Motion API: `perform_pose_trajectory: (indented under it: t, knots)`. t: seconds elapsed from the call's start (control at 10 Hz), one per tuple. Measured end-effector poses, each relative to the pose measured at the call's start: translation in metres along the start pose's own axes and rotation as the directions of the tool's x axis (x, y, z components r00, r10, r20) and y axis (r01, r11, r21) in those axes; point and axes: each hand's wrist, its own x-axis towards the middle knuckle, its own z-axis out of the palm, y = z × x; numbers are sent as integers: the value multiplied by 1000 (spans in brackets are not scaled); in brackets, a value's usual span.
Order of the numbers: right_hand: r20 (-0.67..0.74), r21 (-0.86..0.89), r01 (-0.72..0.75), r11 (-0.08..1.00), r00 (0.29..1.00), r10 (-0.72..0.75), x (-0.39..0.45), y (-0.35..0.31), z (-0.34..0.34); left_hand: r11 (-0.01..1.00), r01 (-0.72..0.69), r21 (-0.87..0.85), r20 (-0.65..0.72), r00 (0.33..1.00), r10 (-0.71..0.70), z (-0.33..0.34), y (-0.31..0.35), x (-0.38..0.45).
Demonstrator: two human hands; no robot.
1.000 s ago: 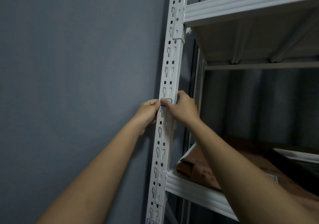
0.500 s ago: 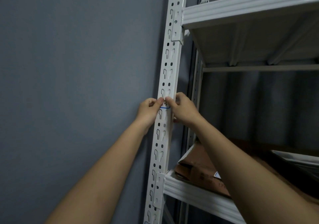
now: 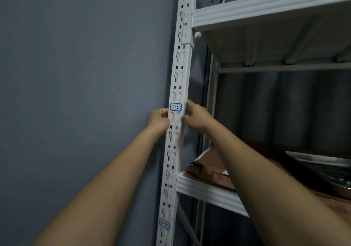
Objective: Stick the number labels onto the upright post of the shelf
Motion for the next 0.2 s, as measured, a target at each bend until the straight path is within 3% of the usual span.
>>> perform_pose_trajectory:
  t: [0.2]
  knots:
    - [-88, -280, 18, 960, 995, -44, -36, -20, -23, 899, -22, 437, -63, 997, 54, -9, 30, -17]
